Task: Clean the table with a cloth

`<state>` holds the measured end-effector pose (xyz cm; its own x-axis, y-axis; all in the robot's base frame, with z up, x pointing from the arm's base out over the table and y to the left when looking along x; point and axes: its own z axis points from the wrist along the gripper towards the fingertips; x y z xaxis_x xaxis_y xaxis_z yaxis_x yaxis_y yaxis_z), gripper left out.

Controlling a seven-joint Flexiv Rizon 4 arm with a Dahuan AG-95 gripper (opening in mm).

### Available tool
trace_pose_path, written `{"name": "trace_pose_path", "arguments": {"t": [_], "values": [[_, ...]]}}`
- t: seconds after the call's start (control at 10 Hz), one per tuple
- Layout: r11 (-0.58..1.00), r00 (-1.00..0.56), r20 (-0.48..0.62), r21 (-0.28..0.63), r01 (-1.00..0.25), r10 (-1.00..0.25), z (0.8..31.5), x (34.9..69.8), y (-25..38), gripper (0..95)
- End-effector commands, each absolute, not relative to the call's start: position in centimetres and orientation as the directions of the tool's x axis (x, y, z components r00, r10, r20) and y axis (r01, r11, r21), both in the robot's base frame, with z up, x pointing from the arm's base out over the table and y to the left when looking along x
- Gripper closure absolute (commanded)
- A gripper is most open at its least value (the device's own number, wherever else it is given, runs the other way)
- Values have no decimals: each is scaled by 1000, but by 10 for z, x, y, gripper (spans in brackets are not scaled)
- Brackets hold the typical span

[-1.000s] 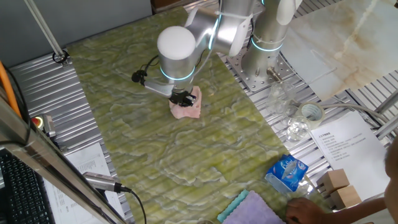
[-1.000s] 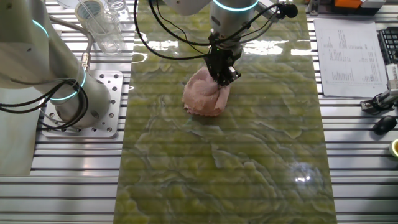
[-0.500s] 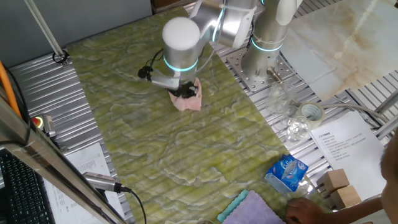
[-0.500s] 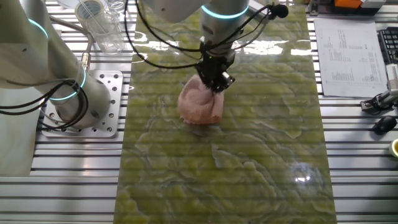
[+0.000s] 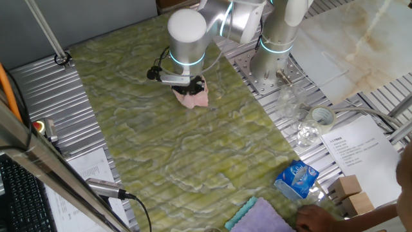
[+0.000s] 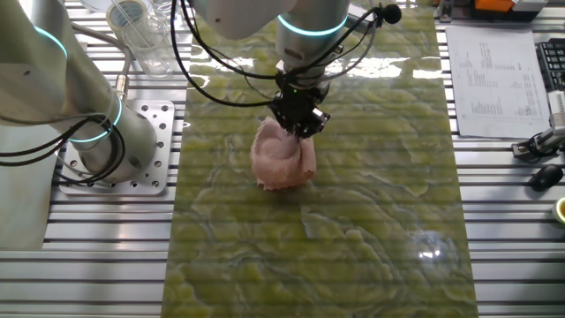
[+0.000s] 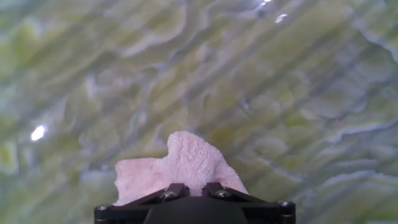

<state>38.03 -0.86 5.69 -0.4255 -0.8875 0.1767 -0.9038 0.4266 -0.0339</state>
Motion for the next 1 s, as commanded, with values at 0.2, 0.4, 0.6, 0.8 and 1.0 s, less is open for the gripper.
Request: {"name": "trace_pose_path", "arguments": {"t": [0.2,0.4,0.6,0.8,1.0], "values": [[246,-242,179,3,-969,-954,71,369,-28,950],[174,-170,173,8,-985,-970,73,368,-30,950],[118,-114,162,13,-993,-980,72,369,-30,950],[50,-47,138,19,-999,-989,71,371,-30,950],[26,-23,112,21,-999,-993,70,372,-29,950]]}}
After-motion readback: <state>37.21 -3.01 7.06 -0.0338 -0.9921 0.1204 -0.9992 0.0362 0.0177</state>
